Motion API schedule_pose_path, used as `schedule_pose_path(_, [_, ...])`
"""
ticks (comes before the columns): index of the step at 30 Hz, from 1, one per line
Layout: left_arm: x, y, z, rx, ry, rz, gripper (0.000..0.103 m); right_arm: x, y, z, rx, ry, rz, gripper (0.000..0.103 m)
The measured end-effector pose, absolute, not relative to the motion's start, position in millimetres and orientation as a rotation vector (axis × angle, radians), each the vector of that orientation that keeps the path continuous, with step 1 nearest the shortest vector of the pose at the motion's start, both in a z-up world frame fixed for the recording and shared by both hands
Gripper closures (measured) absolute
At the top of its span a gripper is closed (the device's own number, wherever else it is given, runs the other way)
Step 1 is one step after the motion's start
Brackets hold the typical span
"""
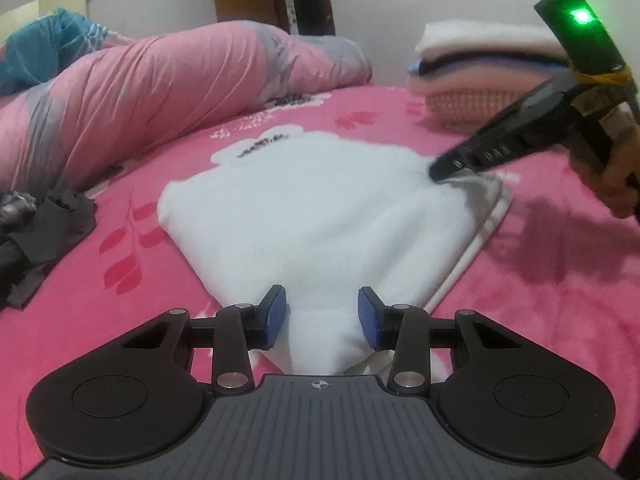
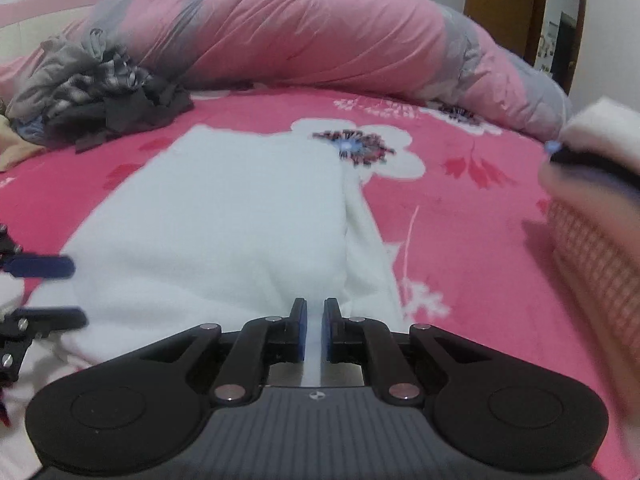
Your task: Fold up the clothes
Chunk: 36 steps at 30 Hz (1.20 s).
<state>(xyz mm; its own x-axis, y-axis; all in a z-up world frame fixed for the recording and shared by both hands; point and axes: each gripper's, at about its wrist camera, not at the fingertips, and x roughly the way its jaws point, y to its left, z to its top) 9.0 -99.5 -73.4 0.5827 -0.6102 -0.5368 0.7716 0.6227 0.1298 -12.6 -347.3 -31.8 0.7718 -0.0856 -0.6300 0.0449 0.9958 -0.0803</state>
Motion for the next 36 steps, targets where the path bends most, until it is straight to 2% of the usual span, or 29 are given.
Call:
schedule_pose_path(4, [14.0, -92.4, -53.9, 0.282, 0.419, -0.844, 0.06, -1.0, -338.4, -5.6, -0.052, 0.567, -0.033, 0.093])
schedule_pose_path(7, [31.5, -102.8, -63.4, 0.267, 0.449, -0.814, 0.06, 21.8, -338.3, -31.8, -0.048, 0.637, -0.034, 0.092])
schedule_pose_path(9, [41.0, -114.4, -92.8, 0.295, 0.534, -0.806, 0.06, 31.7, -345.2, -65.4, -0.028, 0.711, -0.034, 0.091])
schedule_pose_path(10, [35.0, -114.6, -100.1, 0.314, 0.483, -0.801, 0.059, 28.8, -350.4, -73.4, 0.004, 0.684, -0.029, 0.091])
schedule_pose_path(14, [23.6, -116.6, -99.8, 0.35, 0.43, -0.793, 0.059, 45.5, -352.5, -41.6, 0.054, 0.76, -0.052, 0.089])
schedule_pose_path(19, [26.2, -109.1, -100.1, 0.291, 0.441, -0.807, 0.056, 73.5, -301.2, -1.9, 0.019, 0.683, 0.157, 0.089])
schedule_pose_path(22, [24.8, -107.3, -99.7, 0.285, 0.438, -0.807, 0.056, 112.0, -269.4, -16.0, -0.007, 0.713, 0.305, 0.089])
schedule_pose_path(26, [27.6, -104.6, -99.8, 0.264, 0.453, -0.803, 0.055, 166.3, -255.0, -73.5, -0.048, 0.829, 0.356, 0.092])
schedule_pose_path(29, [29.2, -99.2, -100.1, 0.23, 0.457, -0.828, 0.053, 180.9, -255.0, -60.8, -0.006, 0.852, 0.343, 0.089])
schedule_pose_path(33, [27.7, -98.2, -101.5, 0.232, 0.447, -0.832, 0.052, 197.0, -246.4, -38.8, -0.017, 0.795, 0.337, 0.089])
schedule_pose_path(36, [27.8, -98.0, -101.7, 0.234, 0.447, -0.83, 0.052, 234.2, -244.1, -67.0, -0.047, 0.84, 0.294, 0.09])
